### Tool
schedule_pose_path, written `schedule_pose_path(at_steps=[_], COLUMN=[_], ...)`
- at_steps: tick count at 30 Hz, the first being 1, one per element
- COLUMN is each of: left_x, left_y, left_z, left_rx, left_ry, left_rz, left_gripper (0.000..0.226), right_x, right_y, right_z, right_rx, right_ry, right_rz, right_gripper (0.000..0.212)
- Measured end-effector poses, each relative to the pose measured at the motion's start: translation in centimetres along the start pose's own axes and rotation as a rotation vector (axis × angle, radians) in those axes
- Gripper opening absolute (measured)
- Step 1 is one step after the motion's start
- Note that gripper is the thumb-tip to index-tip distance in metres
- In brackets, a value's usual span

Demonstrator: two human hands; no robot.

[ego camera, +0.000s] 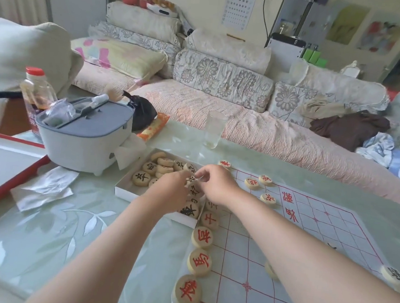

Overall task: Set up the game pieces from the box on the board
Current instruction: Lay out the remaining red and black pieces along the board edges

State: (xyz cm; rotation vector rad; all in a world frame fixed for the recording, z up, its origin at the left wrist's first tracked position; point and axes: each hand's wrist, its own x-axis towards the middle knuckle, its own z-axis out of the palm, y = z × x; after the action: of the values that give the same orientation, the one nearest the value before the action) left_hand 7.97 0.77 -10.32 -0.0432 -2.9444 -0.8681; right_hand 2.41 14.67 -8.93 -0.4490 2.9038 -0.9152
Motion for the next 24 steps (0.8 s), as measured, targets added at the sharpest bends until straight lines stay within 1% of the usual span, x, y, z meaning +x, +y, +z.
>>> schedule_pose_path(at_steps=[2, 4, 6, 8, 9, 11, 12, 15, 17, 20, 24], left_x=[0.1, 0.2, 0.3, 0.2, 0.1, -0.1, -0.2, -0.4, -0.4, -0.3, -0.1], left_y=[0.2, 0.3, 0.2, -0.1, -0.4, -1.0, -1.3, -1.8, -2.0, -2.3, -2.0], left_z=[-0.3, -0.4, -0.7, -1.1, -1.3, -1.6, -1.8, -1.9, -1.9, -1.7, -1.5], left_rx=[-0.079, -0.164, -0.248, -0.299, -0.312, -0.32, -0.337, -0.392, -0.361, -0.286, -0.194], left_ry=[0.043, 0.078, 0.121, 0.156, 0.165, 0.179, 0.184, 0.19, 0.19, 0.195, 0.195], left_rz=[-0.002, -0.044, -0.088, -0.128, -0.144, -0.171, -0.181, -0.195, -0.188, -0.165, -0.162], left_gripper=[0.044, 0.042, 0.034, 0.026, 0.024, 0.023, 0.023, 0.02, 0.017, 0.02, 0.026], right_x=[-0.2, -0.5, -0.7, -0.9, -1.1, -1.2, -1.2, -1.7, -1.8, -1.8, -1.9], right_y=[-0.4, -0.8, -1.0, -1.1, -1.0, -0.7, -0.5, -0.2, -0.3, -0.6, -1.1], right_z=[-0.4, -0.7, -1.0, -1.1, -1.2, -1.2, -1.1, -0.7, -0.4, -0.2, -0.4], right_rx=[0.181, 0.343, 0.409, 0.403, 0.358, 0.166, 0.069, -0.109, -0.198, -0.289, -0.345], right_ry=[0.021, 0.037, 0.047, 0.015, -0.01, -0.086, -0.14, -0.294, -0.338, -0.351, -0.348], right_rz=[-0.004, 0.003, 0.017, 0.034, 0.034, -0.006, -0.03, -0.055, -0.083, -0.131, -0.153], right_gripper=[0.007, 0.011, 0.017, 0.02, 0.02, 0.021, 0.026, 0.055, 0.063, 0.062, 0.06])
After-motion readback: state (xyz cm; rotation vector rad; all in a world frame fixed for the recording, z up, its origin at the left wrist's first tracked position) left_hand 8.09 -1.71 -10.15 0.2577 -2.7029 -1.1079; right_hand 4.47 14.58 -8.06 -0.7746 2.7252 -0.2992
